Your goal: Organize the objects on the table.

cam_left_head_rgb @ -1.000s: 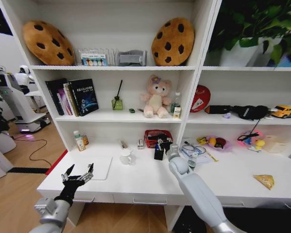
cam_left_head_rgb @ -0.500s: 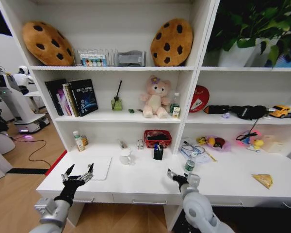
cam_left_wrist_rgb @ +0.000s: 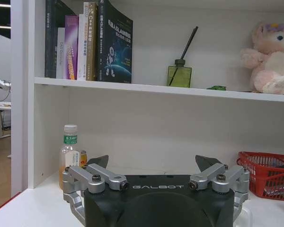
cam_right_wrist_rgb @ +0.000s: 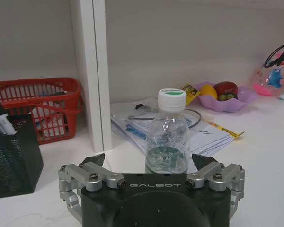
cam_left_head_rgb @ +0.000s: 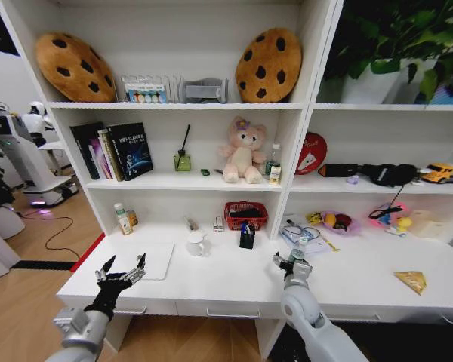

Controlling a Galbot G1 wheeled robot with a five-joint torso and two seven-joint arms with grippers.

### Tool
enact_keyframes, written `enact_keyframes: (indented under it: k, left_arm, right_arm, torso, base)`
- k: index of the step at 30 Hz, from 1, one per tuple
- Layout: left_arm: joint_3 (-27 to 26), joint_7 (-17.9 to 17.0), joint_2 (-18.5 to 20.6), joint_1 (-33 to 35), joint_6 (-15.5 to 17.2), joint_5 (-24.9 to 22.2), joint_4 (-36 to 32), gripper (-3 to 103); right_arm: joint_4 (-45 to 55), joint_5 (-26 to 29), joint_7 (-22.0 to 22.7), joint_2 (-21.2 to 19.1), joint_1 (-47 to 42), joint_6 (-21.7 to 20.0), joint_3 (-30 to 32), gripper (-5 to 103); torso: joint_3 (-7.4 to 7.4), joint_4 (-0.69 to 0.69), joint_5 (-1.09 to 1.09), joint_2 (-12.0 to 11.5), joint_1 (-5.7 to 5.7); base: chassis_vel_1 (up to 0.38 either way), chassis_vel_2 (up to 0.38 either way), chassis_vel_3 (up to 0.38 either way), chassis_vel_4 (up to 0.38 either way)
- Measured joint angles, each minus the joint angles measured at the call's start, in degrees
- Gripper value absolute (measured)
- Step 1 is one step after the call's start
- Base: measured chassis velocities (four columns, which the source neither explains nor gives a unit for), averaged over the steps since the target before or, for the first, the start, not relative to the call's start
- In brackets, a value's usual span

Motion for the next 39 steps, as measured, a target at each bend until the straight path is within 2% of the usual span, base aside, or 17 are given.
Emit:
enact_keyframes:
  k: [5,8,10,12,14,16,17,18,21,22,24,26,27,33,34,38,39]
  left_arm:
    - [0.00,0.00,0.00,0.00,0.00,0.00,0.00,100]
    - [0.00,0.00,0.00,0.00,0.00,0.00,0.00,100]
    - [0.00,0.00,0.00,0.00,0.00,0.00,0.00,100]
    - [0.00,0.00,0.00,0.00,0.00,0.00,0.00,100]
    - [0.00,0.00,0.00,0.00,0.00,0.00,0.00,100]
    - [0.00,0.00,0.00,0.00,0.00,0.00,0.00,100]
    - [0.00,0.00,0.00,0.00,0.00,0.00,0.00,100]
    - [0.01,0.00,0.00,0.00,0.00,0.00,0.00,100]
    - [0.00,0.00,0.00,0.00,0.00,0.00,0.00,100]
    - [0.00,0.00,0.00,0.00,0.00,0.00,0.00,100]
    - [0.01,0.00,0.00,0.00,0.00,0.00,0.00,100]
    - [0.00,0.00,0.00,0.00,0.00,0.00,0.00,100]
    - [0.00,0.00,0.00,0.00,0.00,0.00,0.00,100]
    - [0.00,0.00,0.00,0.00,0.00,0.00,0.00,100]
    - [0.00,0.00,0.00,0.00,0.00,0.00,0.00,100]
    - [0.00,0.00,0.00,0.00,0.00,0.00,0.00,100]
    - [0.00,0.00,0.00,0.00,0.00,0.00,0.00,100]
  right_arm:
    - [-0.63,-1.01,0.25,-0.93,0.45,0.18,1.54,102]
    - [-1.69,-0.78,0.10,-1.30,0.89,0.18,2.65,93]
    - [-2.03,-0.74,-0.18,-1.40,1.00,0.18,3.03,93]
    - [-2.90,-0.75,-1.87,-1.85,1.24,0.18,3.98,78]
    - [-2.97,-0.90,-3.10,-2.11,1.24,0.32,4.26,78]
    - [-1.38,-1.95,-6.77,-3.12,0.65,0.63,4.35,62]
    - [-1.38,-1.95,-6.77,-3.12,0.65,0.63,4.35,62]
    - [0.73,-2.41,-9.69,-3.77,-0.28,0.58,4.21,62]
    - [8.29,-4.64,-21.58,-5.59,-4.39,0.64,4.89,45]
    - [8.29,-4.64,-21.58,-5.59,-4.39,0.64,4.89,45]
    - [11.71,-5.99,-28.31,-6.69,-6.06,1.10,5.75,34]
    - [14.58,-7.14,-33.78,-7.70,-7.11,1.11,6.83,29]
    - [14.58,-7.14,-33.78,-7.70,-7.11,1.11,6.83,29]
    - [14.19,-7.91,-30.72,-7.49,-7.09,-0.04,6.99,3]
    - [14.19,-7.91,-30.72,-7.49,-7.09,-0.04,6.99,3]
    - [14.93,-1.83,-19.64,-6.18,-8.07,-4.08,5.13,-1]
    - [14.93,-1.83,-19.64,-6.18,-8.07,-4.08,5.13,-1]
  torso:
    - [0.00,-0.01,0.00,0.00,0.00]
    - [0.00,0.00,0.00,0.00,0.00]
    - [0.00,0.00,0.00,0.00,0.00]
    - [0.00,0.00,0.01,0.00,0.00]
    - [0.00,-0.01,0.01,0.00,0.00]
    - [0.00,0.00,0.01,-0.01,0.00]
    - [0.00,0.00,0.01,-0.01,0.00]
    - [0.00,0.00,0.00,0.00,0.00]
    - [0.00,-0.01,-0.01,0.00,0.00]
    - [0.00,-0.01,-0.01,0.00,0.00]
    - [-0.01,-0.01,0.00,0.00,0.00]
    - [-0.01,-0.01,-0.02,0.00,0.00]
    - [-0.01,-0.01,-0.02,0.00,0.00]
    - [0.00,0.00,0.00,0.00,0.00]
    - [0.00,0.00,0.00,0.00,0.00]
    - [0.00,0.00,0.00,0.00,0.00]
    - [0.00,0.00,0.00,0.00,0.00]
  base:
    - [0.000,0.000,0.000,0.000]
    - [0.000,0.000,0.000,0.000]
    - [0.000,0.000,0.000,0.000]
    - [0.000,0.000,0.000,0.000]
    - [0.000,0.000,0.000,0.000]
    - [0.000,0.000,0.000,0.000]
    - [0.000,0.000,0.000,0.000]
    - [0.000,0.000,0.000,0.000]
    - [0.000,0.000,0.000,0.000]
    - [0.000,0.000,0.000,0.000]
    - [0.000,0.000,0.000,0.000]
    - [0.000,0.000,0.000,0.000]
    - [0.000,0.000,0.000,0.000]
    - [0.000,0.000,0.000,0.000]
    - [0.000,0.000,0.000,0.000]
    - [0.000,0.000,0.000,0.000]
    - [0.000,0.000,0.000,0.000]
